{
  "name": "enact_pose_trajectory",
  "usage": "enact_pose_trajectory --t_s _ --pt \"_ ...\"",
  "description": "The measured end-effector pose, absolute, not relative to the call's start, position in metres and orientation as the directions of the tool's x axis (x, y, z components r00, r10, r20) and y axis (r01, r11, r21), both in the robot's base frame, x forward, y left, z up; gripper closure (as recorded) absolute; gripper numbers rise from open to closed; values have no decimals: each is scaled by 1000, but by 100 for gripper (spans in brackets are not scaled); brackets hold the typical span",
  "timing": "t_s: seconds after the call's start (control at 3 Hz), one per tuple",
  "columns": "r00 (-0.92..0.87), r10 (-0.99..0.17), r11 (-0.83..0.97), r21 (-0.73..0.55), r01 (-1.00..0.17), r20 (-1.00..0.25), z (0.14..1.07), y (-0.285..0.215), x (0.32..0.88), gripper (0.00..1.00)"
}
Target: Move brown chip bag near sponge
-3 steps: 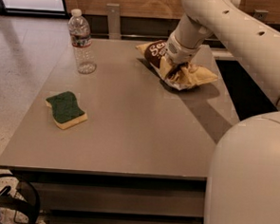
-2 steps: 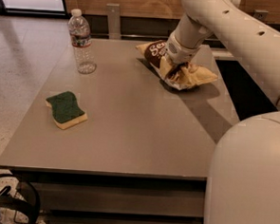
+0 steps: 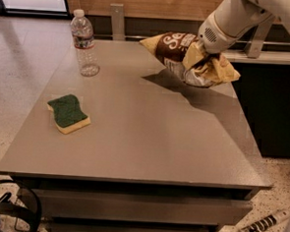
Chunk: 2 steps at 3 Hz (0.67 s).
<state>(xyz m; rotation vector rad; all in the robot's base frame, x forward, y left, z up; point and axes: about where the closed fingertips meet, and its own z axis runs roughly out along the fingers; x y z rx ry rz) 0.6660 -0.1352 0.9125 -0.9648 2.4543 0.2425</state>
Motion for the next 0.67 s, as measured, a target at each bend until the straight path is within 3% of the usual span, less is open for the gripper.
enact_pose_trajectory --t_s 0.67 --pt "-506 -593 680 -52 -731 -626 975 -147 620 100"
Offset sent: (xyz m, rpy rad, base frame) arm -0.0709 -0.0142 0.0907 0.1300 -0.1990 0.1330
